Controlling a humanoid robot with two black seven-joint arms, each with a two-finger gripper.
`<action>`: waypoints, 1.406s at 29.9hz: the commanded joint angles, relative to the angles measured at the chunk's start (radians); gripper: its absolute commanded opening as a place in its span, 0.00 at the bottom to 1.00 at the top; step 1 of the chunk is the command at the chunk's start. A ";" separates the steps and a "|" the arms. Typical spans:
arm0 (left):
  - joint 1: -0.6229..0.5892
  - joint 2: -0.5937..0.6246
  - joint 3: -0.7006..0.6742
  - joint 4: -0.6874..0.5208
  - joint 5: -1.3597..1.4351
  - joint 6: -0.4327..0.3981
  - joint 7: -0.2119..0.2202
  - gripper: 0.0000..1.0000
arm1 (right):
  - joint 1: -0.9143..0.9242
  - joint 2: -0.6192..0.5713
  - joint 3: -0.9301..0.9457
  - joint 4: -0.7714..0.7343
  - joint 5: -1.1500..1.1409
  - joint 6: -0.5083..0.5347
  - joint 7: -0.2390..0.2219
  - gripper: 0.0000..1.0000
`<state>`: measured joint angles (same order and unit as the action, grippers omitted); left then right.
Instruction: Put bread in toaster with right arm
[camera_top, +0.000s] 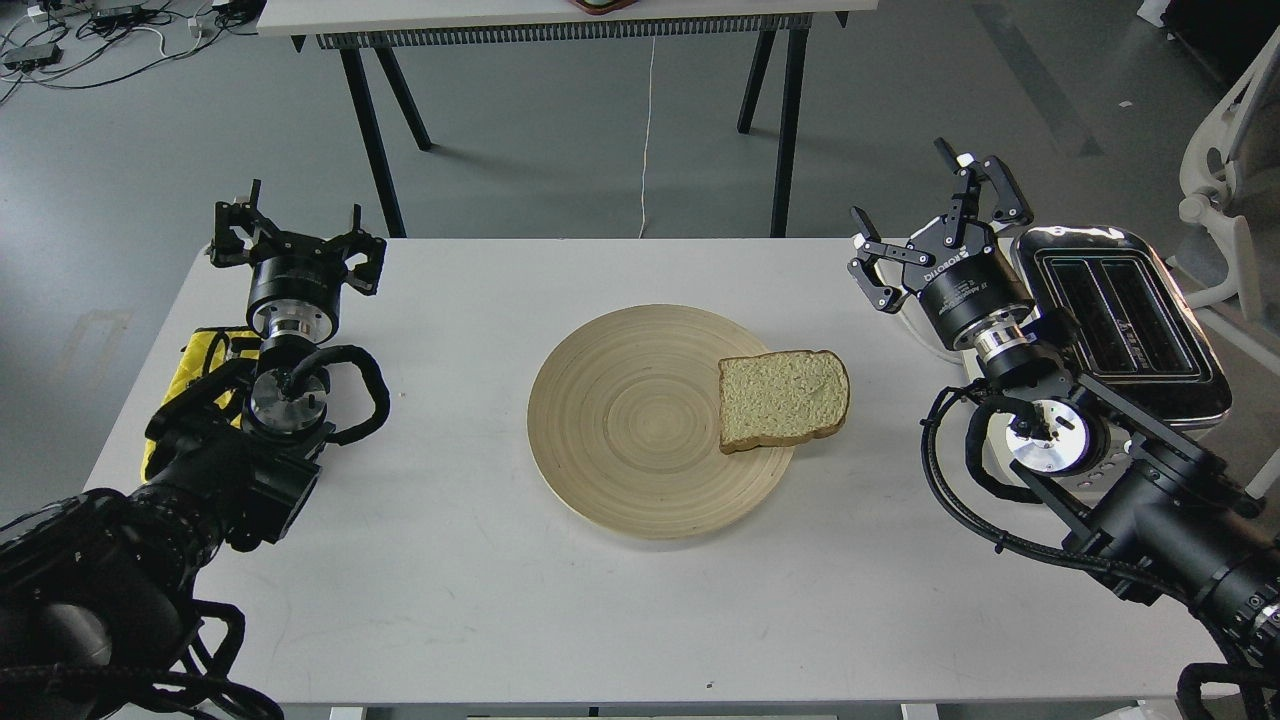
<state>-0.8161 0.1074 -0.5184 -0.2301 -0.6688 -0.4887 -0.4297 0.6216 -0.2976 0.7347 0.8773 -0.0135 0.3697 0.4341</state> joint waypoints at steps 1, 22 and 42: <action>0.000 0.000 0.000 0.000 0.000 0.000 0.000 1.00 | -0.002 0.000 0.000 0.000 0.000 0.000 0.000 0.97; 0.000 0.002 0.000 0.000 0.000 0.000 -0.001 1.00 | 0.104 -0.021 -0.021 0.008 -0.449 -0.352 -0.051 0.97; -0.001 0.002 0.000 0.000 0.000 0.000 -0.001 1.00 | 0.001 -0.018 -0.327 0.006 -0.585 -0.796 -0.037 0.97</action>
<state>-0.8165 0.1090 -0.5185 -0.2301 -0.6688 -0.4887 -0.4310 0.6529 -0.3153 0.4108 0.8901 -0.5978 -0.4171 0.3983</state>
